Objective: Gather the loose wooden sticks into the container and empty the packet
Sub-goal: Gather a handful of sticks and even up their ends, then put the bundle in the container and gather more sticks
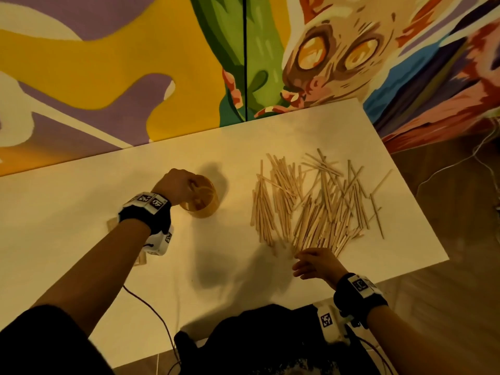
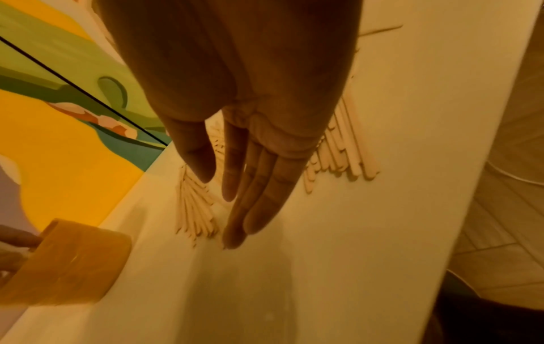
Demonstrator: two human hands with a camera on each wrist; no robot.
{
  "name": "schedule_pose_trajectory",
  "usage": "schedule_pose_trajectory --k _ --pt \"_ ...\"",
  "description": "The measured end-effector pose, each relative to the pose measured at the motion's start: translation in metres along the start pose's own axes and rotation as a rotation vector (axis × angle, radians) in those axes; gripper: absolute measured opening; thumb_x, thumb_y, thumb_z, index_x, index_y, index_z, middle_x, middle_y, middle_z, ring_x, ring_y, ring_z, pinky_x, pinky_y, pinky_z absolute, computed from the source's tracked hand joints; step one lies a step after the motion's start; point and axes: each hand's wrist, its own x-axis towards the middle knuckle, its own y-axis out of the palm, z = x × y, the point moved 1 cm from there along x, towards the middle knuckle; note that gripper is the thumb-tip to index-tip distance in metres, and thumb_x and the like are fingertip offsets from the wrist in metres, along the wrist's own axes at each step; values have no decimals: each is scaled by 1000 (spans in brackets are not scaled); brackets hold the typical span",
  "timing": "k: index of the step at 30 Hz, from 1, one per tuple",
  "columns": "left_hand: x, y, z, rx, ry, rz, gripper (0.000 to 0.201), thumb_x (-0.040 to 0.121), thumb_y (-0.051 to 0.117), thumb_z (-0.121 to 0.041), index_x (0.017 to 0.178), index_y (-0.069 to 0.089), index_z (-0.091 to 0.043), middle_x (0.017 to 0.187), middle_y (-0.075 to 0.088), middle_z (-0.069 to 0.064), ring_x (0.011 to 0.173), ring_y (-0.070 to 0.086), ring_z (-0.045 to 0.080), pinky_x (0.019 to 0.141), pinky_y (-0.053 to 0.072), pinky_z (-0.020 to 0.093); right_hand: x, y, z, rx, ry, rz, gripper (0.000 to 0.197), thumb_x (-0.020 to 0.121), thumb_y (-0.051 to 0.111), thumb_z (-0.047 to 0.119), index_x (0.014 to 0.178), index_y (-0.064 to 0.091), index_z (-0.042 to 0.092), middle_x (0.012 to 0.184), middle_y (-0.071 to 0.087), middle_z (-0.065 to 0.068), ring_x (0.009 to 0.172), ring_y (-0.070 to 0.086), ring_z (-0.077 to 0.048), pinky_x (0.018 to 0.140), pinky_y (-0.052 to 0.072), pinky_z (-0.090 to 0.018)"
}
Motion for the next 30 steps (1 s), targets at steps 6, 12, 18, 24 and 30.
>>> schedule_pose_trajectory --k 6,12,18,24,30 --pt "-16 -18 0 -103 119 -374 17 76 79 -17 90 70 -21 109 67 4 80 64 29 78 51 40 -3 -48 -6 -5 5 -54 16 95 57 8 99 65 -6 79 71 -22 64 70 -28 58 57 -31" --pt "-43 6 -61 -271 136 -324 7 81 69 -13 77 70 -18 75 68 6 68 63 24 74 49 35 1 -102 -15 -85 5 -110 18 97 53 8 98 66 -5 75 70 -18 58 67 -25 51 51 -27" --pt "-53 112 -155 -50 202 37 12 91 58 -37 92 67 -28 92 71 -8 78 63 14 69 49 30 13 -143 -33 -298 49 -139 16 94 56 12 94 68 1 71 72 -12 57 67 -21 50 48 -25" --pt "-34 188 -235 30 54 145 46 92 51 -51 120 54 -14 115 61 7 104 58 26 80 48 33 21 -156 -38 -373 79 -100 17 88 56 5 77 67 -2 60 68 -12 50 66 -19 48 51 -23" --pt "-10 206 -268 212 -21 121 72 87 53 -59 135 39 -8 127 53 14 105 60 31 76 48 37 31 -166 -36 -325 134 47 18 91 53 8 89 67 -4 64 71 -14 56 69 -26 61 57 -33"
